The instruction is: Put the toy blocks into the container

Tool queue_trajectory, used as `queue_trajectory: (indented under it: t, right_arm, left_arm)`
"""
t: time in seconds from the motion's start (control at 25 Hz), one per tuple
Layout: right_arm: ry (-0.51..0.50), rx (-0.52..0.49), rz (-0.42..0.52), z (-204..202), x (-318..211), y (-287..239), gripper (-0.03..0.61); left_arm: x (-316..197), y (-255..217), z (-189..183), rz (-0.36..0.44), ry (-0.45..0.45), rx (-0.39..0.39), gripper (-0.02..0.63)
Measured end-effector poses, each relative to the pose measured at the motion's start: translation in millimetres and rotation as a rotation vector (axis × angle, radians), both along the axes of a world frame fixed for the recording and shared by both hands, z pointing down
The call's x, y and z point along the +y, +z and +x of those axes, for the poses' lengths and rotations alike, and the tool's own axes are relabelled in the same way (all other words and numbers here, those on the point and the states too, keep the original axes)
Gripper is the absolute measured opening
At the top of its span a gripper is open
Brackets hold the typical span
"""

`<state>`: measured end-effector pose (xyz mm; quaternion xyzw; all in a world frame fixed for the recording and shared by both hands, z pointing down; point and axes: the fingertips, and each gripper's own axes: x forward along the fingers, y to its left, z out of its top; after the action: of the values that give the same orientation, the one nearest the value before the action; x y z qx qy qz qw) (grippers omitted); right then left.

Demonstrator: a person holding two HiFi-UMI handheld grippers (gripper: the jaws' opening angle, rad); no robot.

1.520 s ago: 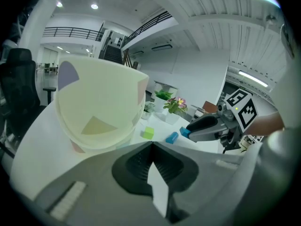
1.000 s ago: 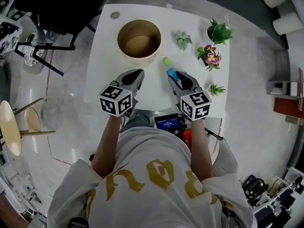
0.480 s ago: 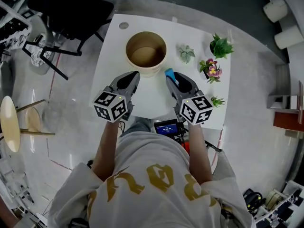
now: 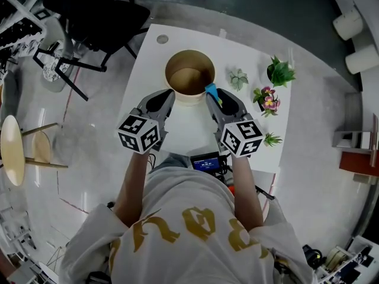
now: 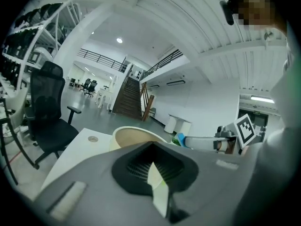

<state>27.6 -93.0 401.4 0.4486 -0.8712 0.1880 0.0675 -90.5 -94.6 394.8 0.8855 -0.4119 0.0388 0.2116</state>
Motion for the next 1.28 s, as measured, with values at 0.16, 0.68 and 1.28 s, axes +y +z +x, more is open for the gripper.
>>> queue_trajectory:
  t: [0.16,0.68,1.28]
  right_arm:
    - [-0.017,0.033,0.018,-8,-11,-2,0.158]
    - [-0.078,0.085,0.051,-27,-39,1,0.160]
    - [-0.088,0.139,0.032,-28,-39,13,0.187]
  left_arm:
    - [-13,-2,-4,0.003,-0.016,0.010,0.000]
    - [-42,7,-2,-0.009,-0.028,-0.003,0.000]
    - [-42,24,-1,-0.035,-0.031,-0.044,0.002]
